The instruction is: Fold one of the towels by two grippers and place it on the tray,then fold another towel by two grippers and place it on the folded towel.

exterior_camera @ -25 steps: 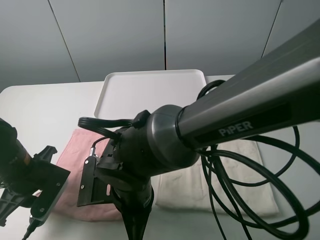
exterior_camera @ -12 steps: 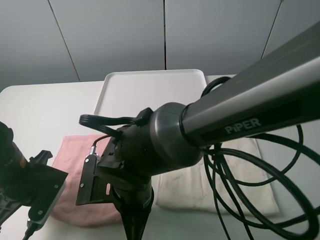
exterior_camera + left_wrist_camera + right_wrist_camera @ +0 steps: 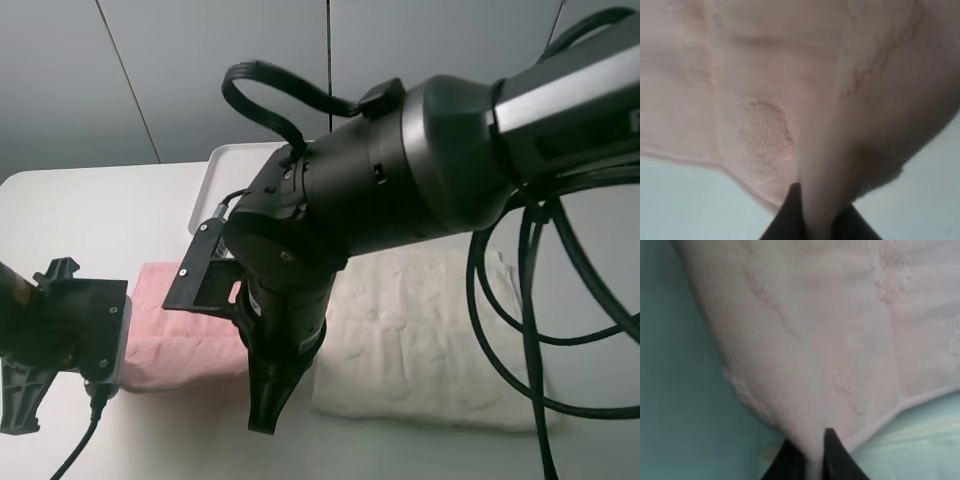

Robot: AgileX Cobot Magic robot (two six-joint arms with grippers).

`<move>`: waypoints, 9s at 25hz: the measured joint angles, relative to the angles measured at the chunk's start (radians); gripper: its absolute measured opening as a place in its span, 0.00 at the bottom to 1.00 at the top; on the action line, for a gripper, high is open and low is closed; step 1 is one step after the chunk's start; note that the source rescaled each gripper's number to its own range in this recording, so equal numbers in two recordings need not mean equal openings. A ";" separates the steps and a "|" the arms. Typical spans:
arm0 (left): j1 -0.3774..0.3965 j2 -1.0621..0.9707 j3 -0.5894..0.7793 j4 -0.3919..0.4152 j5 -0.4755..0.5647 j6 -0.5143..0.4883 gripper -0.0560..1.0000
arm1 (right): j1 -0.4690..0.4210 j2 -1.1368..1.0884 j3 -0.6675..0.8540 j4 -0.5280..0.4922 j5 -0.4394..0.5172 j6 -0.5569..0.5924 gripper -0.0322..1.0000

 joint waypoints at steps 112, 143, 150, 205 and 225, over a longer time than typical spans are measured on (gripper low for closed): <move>0.242 0.540 -0.556 -0.003 0.236 -1.108 0.99 | -0.354 0.082 -0.157 0.262 -0.069 0.344 1.00; 0.242 0.501 -0.491 -0.004 0.225 -1.062 0.99 | -0.387 0.340 -0.330 0.367 0.004 0.284 0.95; 0.242 0.501 -0.491 -0.004 0.229 -1.062 0.99 | -0.387 0.344 -0.335 0.446 0.000 0.239 0.91; 0.242 0.501 -0.489 0.000 0.229 -1.055 0.99 | -0.387 0.402 -0.415 0.423 0.038 0.195 0.08; 0.242 0.501 -0.489 0.000 0.229 -1.055 0.99 | -0.387 0.271 -0.415 0.547 0.147 0.128 0.08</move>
